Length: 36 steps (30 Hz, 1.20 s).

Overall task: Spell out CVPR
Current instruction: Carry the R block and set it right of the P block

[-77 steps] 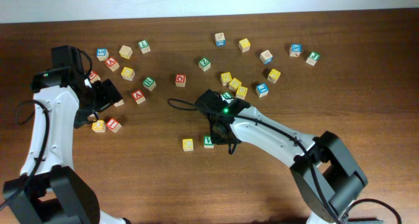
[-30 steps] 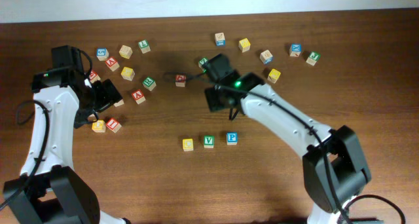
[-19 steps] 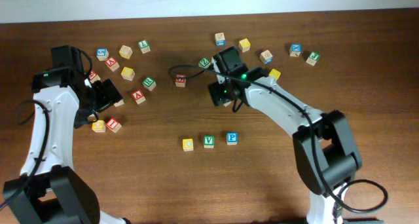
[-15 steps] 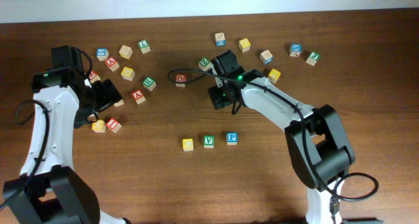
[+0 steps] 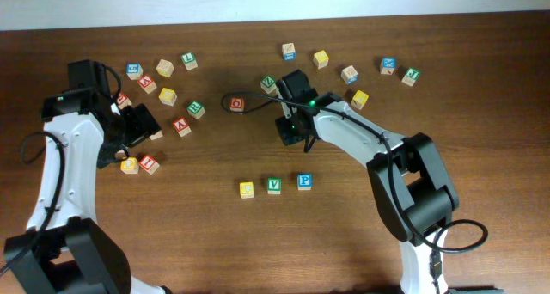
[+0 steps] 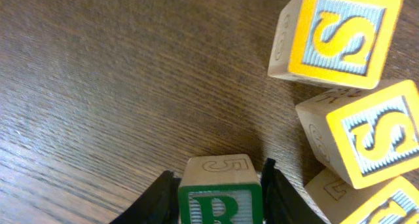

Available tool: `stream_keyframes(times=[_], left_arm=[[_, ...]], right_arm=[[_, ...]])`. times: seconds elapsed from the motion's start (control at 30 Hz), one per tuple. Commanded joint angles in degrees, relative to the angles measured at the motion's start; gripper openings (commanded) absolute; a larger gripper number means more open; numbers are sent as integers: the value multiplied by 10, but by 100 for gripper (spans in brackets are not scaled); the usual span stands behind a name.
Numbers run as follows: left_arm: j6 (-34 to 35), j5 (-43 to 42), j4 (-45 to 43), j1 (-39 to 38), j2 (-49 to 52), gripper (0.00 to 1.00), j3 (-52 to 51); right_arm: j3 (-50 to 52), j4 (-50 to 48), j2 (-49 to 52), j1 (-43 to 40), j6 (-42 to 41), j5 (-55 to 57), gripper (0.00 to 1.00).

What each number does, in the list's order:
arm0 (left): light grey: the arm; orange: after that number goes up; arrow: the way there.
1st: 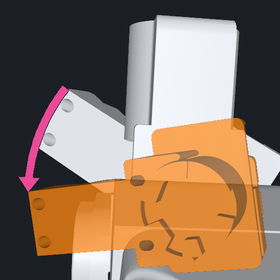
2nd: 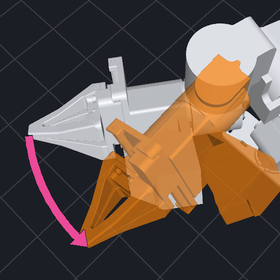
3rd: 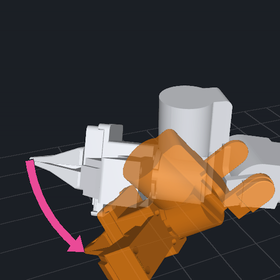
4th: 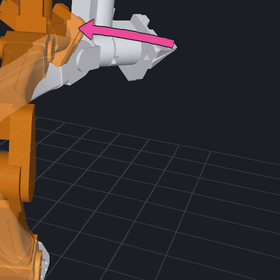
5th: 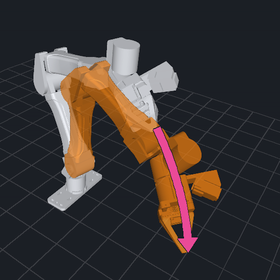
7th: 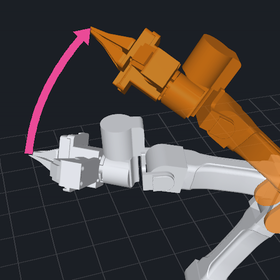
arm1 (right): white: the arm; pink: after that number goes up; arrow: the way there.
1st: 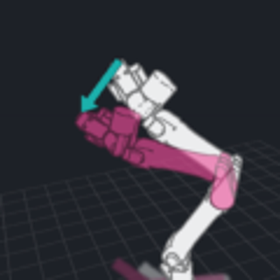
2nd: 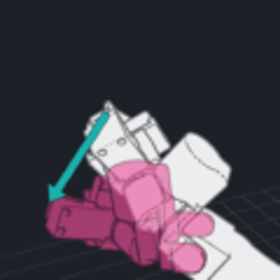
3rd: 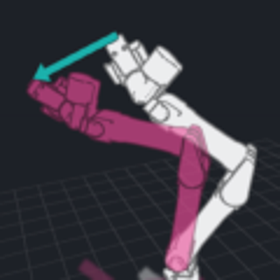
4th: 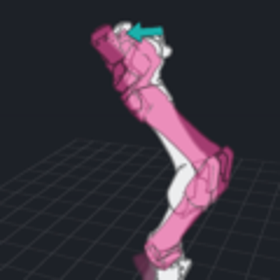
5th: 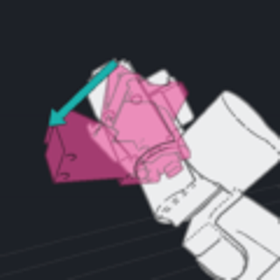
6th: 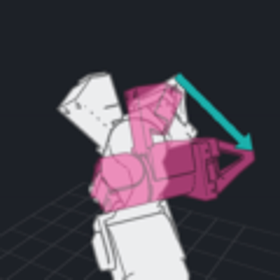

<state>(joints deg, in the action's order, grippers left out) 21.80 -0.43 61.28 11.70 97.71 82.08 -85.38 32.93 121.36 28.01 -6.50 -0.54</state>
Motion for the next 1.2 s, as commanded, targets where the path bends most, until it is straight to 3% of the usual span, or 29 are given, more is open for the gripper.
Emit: stream_keyframes(times=[0.0, 0.03, 0.27, 0.43, 0.6, 0.73, 0.83, 1.17], left_arm=[[-9, 2, -1, 1, -8, 99, 6], [-9, 2, -1, 1, -8, 99, 6], [-9, 2, -1, 1, -8, 99, 6], [-9, 2, -1, 1, -8, 99, 6], [-9, 2, -1, 1, -8, 99, 6], [-9, 2, -1, 1, -8, 99, 6], [-9, 2, -1, 1, -8, 99, 6], [-9, 2, -1, 1, -8, 99, 6]], right_arm=[[-19, 9, 8, 2, -6, 2, 28], [-20, 11, 8, 2, -6, 2, 24], [-41, 87, -45, 2, -30, 13, 23], [-94, 276, -133, 1, -36, 57, 19], [-78, 427, -160, 1, -132, 57, 18], [5, 389, -160, 1, -185, 54, 20], [122, 274, -160, 1, -228, 25, 24], [168, 196, -159, -4, -229, 45, 27]])
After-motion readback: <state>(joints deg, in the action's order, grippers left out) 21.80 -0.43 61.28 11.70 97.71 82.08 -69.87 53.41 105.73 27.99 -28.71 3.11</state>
